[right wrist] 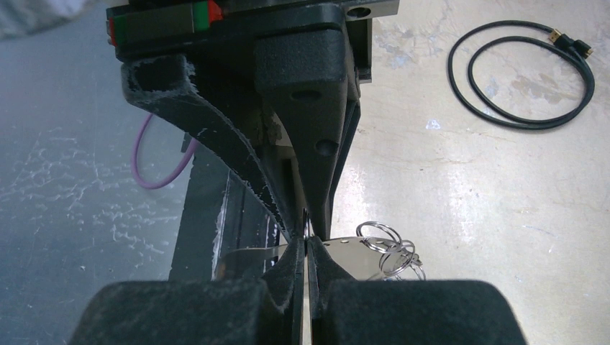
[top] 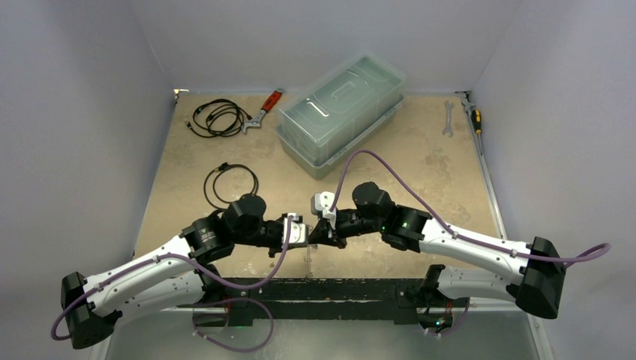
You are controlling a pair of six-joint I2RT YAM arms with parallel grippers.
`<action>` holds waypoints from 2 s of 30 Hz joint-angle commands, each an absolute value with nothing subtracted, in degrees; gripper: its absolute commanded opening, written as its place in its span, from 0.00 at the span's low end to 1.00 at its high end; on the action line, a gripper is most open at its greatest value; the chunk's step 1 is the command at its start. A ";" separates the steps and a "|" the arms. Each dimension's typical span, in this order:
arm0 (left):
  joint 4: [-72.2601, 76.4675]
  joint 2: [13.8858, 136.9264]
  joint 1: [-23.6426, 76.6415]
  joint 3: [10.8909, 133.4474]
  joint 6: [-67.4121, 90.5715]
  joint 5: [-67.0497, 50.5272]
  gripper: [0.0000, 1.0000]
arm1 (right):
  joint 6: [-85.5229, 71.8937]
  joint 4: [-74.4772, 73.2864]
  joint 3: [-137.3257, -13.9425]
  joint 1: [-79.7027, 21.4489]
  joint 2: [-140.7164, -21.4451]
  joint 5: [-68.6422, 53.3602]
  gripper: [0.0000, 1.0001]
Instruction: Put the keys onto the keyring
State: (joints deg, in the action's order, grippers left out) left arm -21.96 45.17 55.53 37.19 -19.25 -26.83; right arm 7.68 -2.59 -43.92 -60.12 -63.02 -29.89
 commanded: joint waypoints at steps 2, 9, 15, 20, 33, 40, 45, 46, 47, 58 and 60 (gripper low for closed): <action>-19.35 44.87 55.37 39.35 -18.60 -27.40 0.04 | 8.53 -1.32 -47.20 -60.73 -62.75 -30.59 0.00; -18.40 44.53 55.37 39.02 -17.03 -26.63 0.17 | 8.67 -1.42 -47.19 -60.91 -62.91 -30.33 0.00; -17.71 44.03 55.37 38.42 -16.62 -26.64 0.10 | 8.74 -1.50 -47.20 -61.00 -63.19 -30.11 0.00; -17.58 44.38 55.37 38.36 -16.52 -27.06 0.00 | 8.79 -1.64 -47.26 -61.08 -63.19 -30.27 0.00; -15.38 41.51 54.35 37.75 -14.36 -24.97 0.00 | 5.99 5.70 -42.85 -61.10 -55.69 -20.25 0.60; -13.43 41.51 53.49 36.87 -12.14 -24.60 0.00 | 2.00 14.24 -36.86 -61.08 -45.80 -5.12 0.70; -11.96 42.03 52.81 36.50 -10.19 -24.72 0.00 | -3.73 18.85 -33.68 -61.08 -40.33 5.65 0.73; -11.80 42.36 52.68 36.53 -9.67 -24.45 0.00 | -4.54 18.46 -33.81 -61.08 -39.85 7.58 0.74; -11.78 42.78 52.46 36.60 -9.23 -24.37 0.00 | -5.83 17.60 -34.02 -61.08 -39.61 9.69 0.74; -11.00 45.45 50.34 37.61 -3.88 -23.68 0.00 | -41.47 -12.17 -40.89 -61.08 -45.61 36.57 0.84; -11.03 45.57 50.05 37.63 -3.03 -23.14 0.00 | -48.64 -19.34 -42.43 -61.08 -47.53 39.35 0.84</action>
